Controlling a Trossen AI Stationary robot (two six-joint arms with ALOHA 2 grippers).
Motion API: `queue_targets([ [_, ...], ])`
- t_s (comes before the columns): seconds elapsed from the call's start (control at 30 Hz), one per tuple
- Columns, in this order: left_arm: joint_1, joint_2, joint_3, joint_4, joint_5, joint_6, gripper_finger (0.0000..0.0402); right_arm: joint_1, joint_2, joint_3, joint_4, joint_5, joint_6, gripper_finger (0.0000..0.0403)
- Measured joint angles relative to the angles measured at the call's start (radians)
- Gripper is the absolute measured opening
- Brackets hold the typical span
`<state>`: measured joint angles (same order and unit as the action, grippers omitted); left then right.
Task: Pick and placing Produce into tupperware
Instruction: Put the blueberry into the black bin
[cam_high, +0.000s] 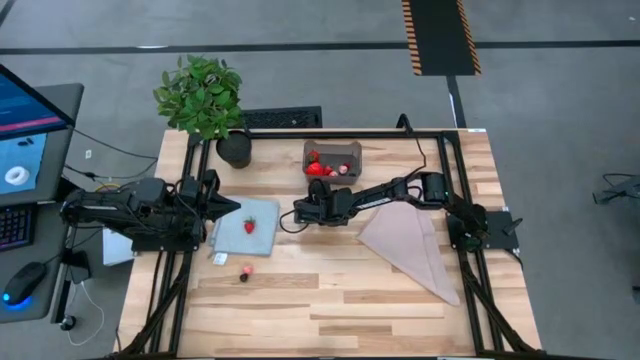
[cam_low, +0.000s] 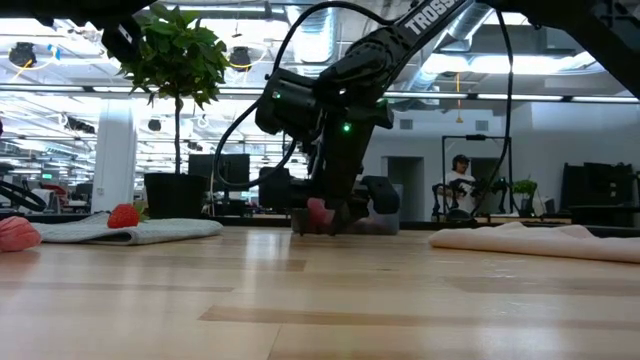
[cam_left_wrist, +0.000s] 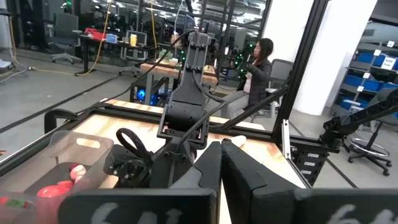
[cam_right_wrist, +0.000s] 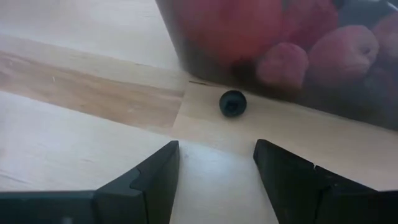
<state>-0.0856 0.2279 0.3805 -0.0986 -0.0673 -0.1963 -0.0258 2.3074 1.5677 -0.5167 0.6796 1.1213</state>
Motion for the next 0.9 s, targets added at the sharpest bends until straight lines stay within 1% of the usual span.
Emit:
queue_targets([
  [0.9, 0.000, 0.000, 0.000, -0.008, 0.000, 0.000, 0.0000, -0.035, 0.002, -0.001, 0.035, 0.021, -0.030, 0.0239],
])
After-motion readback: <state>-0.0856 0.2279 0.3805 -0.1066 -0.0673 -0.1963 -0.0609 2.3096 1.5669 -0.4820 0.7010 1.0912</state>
